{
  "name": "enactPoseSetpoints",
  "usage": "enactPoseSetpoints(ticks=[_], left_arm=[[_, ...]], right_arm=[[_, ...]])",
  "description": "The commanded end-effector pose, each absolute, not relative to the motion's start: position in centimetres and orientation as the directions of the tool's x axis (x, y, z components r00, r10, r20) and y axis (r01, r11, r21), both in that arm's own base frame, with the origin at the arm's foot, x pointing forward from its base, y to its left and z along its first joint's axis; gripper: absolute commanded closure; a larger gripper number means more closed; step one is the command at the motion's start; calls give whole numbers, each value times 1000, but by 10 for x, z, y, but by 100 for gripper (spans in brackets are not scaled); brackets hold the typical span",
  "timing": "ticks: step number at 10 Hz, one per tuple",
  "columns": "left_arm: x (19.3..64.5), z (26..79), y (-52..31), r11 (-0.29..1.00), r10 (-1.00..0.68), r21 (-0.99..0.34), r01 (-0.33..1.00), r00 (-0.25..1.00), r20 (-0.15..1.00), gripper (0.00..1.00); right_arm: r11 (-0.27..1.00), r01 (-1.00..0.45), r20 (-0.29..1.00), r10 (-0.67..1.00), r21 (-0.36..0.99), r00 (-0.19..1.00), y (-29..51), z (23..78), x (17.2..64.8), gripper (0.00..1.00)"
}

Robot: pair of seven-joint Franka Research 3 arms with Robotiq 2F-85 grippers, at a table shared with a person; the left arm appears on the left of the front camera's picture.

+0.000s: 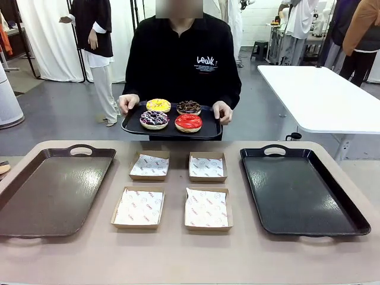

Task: Individually package the donuts and arrange them on the tray.
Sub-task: Pick up one Paper togo box.

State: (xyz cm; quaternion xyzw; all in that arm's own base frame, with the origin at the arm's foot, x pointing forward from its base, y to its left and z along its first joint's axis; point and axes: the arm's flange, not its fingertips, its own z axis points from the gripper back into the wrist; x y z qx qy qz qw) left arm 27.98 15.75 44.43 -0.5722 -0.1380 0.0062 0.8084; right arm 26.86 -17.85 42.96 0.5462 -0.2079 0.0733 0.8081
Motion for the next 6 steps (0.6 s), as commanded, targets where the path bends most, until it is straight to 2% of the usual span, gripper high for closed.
enactPoseSetpoints(ticks=[1,4,6], left_arm=[[276,446,154,337,181,-926,172,953,243,0],[272,449,151,370,174,-912,180,950,258,0],[277,448,157,358,176,-922,145,960,219,0]], right_arm=[[341,-383,440,-109,859,891,-191,430,268,0],[337,-362,418,-108,869,902,-194,428,267,0],[350,-351,409,-107,869,906,-192,430,262,0]])
